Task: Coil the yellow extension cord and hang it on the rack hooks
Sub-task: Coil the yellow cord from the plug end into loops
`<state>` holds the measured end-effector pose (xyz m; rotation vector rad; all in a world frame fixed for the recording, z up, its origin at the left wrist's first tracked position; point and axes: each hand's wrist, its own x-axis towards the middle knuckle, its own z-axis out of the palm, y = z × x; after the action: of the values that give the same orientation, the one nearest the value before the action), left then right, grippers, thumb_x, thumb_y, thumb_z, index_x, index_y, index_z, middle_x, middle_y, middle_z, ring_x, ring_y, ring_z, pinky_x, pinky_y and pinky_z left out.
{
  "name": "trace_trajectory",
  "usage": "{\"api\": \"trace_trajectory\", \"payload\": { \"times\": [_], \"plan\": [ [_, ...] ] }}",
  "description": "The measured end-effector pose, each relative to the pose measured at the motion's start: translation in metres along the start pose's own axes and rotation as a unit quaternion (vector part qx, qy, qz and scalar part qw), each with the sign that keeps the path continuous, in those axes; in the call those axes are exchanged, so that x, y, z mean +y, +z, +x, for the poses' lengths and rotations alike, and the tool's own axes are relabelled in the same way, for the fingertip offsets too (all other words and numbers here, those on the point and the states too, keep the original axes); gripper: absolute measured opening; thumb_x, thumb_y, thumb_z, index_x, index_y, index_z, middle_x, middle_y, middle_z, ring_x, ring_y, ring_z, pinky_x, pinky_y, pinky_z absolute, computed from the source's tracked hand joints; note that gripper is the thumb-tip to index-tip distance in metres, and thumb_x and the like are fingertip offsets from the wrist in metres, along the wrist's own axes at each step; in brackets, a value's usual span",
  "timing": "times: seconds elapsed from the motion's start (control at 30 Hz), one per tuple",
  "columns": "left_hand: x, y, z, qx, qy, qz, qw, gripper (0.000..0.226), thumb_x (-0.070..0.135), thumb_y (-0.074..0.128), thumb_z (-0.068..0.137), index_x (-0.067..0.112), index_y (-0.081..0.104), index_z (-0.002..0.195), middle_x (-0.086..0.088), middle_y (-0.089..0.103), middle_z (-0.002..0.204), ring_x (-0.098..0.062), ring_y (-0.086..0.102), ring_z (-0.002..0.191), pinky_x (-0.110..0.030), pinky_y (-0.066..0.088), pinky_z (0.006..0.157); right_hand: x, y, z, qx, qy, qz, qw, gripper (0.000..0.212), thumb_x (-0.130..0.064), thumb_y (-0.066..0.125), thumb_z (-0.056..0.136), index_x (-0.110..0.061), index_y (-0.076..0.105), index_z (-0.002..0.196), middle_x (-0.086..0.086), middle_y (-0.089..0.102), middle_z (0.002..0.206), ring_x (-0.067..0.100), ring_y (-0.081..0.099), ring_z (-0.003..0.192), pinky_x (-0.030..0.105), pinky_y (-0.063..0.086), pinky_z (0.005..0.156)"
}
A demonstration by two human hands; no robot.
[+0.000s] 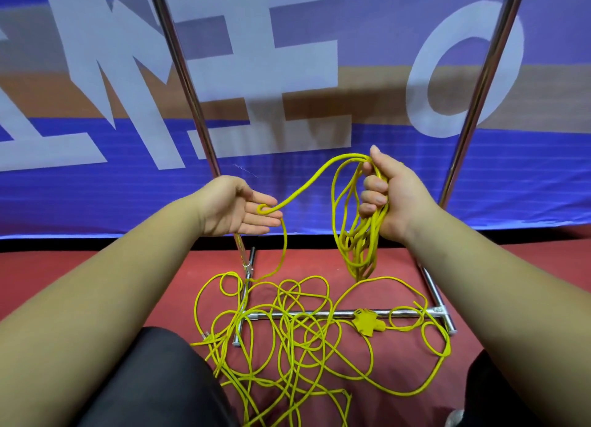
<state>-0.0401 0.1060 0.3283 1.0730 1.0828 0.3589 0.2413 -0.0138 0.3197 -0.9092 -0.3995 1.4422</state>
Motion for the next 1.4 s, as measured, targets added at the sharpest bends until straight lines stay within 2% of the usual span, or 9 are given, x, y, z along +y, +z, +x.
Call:
{"api": "trace_trajectory", "payload": {
  "times": [0.07, 0.17, 0.3, 0.43, 0.57, 0.8, 1.0, 1.17, 1.4],
  "plan": [
    [-0.006, 0.001, 0.006, 0.071, -0.015, 0.036, 0.997, 0.035, 0.027, 0.045, 0.110, -0.001, 0.061, 0.125, -0.021, 0.076, 0.108, -0.030, 0.079, 0.094, -0.045, 0.064, 0.081, 0.000, 0.001, 0.001, -0.010, 0.002, -0.026, 1.000, 0.037, -0.054, 0.071, 0.094, -0.022, 0.064, 0.076, -0.008, 0.031, 0.051, 0.009, 0.028, 0.039, 0.024, 0.028, 0.042],
    [-0.019, 0.001, 0.014, 0.096, -0.045, 0.098, 0.989, 0.030, 0.007, 0.052, 0.105, 0.002, 0.054, 0.135, -0.016, 0.077, 0.106, -0.021, 0.080, 0.082, -0.036, 0.065, 0.065, 0.003, 0.004, 0.004, -0.032, 0.008, -0.093, 0.995, 0.036, -0.053, 0.070, 0.095, -0.023, 0.064, 0.077, -0.008, 0.031, 0.051, 0.009, 0.028, 0.038, 0.024, 0.028, 0.042],
    [-0.028, 0.008, 0.008, -0.025, -0.092, 0.239, 0.966, 0.035, 0.025, 0.047, 0.111, 0.006, 0.058, 0.137, -0.008, 0.077, 0.119, -0.024, 0.076, 0.104, -0.040, 0.059, 0.090, 0.012, 0.008, 0.005, -0.048, 0.022, -0.143, 0.988, 0.031, -0.048, 0.070, 0.097, -0.021, 0.064, 0.080, -0.008, 0.032, 0.054, 0.009, 0.029, 0.039, 0.024, 0.027, 0.042],
    [-0.029, 0.010, 0.011, -0.148, -0.112, 0.148, 0.971, 0.068, 0.055, 0.030, 0.109, 0.002, 0.053, 0.144, -0.014, 0.066, 0.140, -0.031, 0.064, 0.129, -0.041, 0.056, 0.096, 0.013, 0.009, 0.007, -0.021, 0.018, -0.093, 0.995, 0.029, -0.043, 0.071, 0.097, -0.022, 0.061, 0.080, -0.009, 0.034, 0.056, 0.008, 0.029, 0.042, 0.023, 0.028, 0.043],
    [-0.029, 0.013, 0.017, -0.145, -0.078, 0.034, 0.986, 0.050, 0.027, 0.029, 0.102, 0.009, 0.056, 0.140, -0.011, 0.062, 0.146, -0.032, 0.057, 0.137, -0.045, 0.045, 0.108, 0.009, 0.001, 0.016, 0.045, 0.004, 0.044, 0.998, 0.028, -0.039, 0.065, 0.099, -0.025, 0.057, 0.076, -0.009, 0.036, 0.056, 0.007, 0.032, 0.042, 0.021, 0.034, 0.042],
    [-0.050, 0.021, 0.037, 0.031, 0.074, 0.170, 0.982, 0.026, 0.000, 0.055, 0.104, 0.001, 0.059, 0.130, -0.019, 0.075, 0.121, -0.027, 0.074, 0.111, -0.037, 0.059, 0.096, 0.004, -0.006, 0.019, 0.075, -0.020, 0.020, 0.997, 0.028, -0.037, 0.064, 0.098, -0.024, 0.058, 0.074, -0.009, 0.037, 0.055, 0.010, 0.032, 0.042, 0.022, 0.031, 0.047],
    [-0.022, 0.030, 0.012, -0.124, 0.143, 0.086, 0.978, 0.062, -0.015, 0.035, 0.097, 0.015, 0.049, 0.149, -0.003, 0.063, 0.145, -0.021, 0.059, 0.135, -0.039, 0.049, 0.101, 0.017, -0.006, 0.027, 0.035, 0.005, -0.098, 0.995, 0.022, -0.024, 0.071, 0.097, -0.024, 0.058, 0.079, -0.009, 0.040, 0.056, 0.008, 0.036, 0.042, 0.024, 0.035, 0.045],
    [-0.008, 0.038, 0.001, -0.184, 0.163, 0.041, 0.968, 0.077, -0.018, 0.026, 0.082, 0.006, 0.043, 0.153, -0.010, 0.056, 0.152, -0.019, 0.065, 0.108, -0.029, 0.049, 0.077, 0.056, -0.008, 0.030, 0.037, 0.067, -0.238, 0.968, 0.016, -0.010, 0.061, 0.098, -0.018, 0.059, 0.084, -0.006, 0.040, 0.054, 0.010, 0.037, 0.040, 0.024, 0.035, 0.045],
    [-0.003, 0.046, -0.001, -0.225, 0.181, -0.051, 0.956, 0.083, -0.013, 0.023, 0.072, -0.003, 0.040, 0.153, -0.019, 0.052, 0.153, -0.021, 0.061, 0.101, -0.032, 0.044, 0.076, 0.086, -0.003, 0.026, -0.022, 0.127, -0.218, 0.967, 0.018, -0.012, 0.060, 0.101, -0.015, 0.068, 0.117, -0.008, 0.037, 0.056, 0.008, 0.035, 0.042, 0.026, 0.034, 0.049]
  ]
}}
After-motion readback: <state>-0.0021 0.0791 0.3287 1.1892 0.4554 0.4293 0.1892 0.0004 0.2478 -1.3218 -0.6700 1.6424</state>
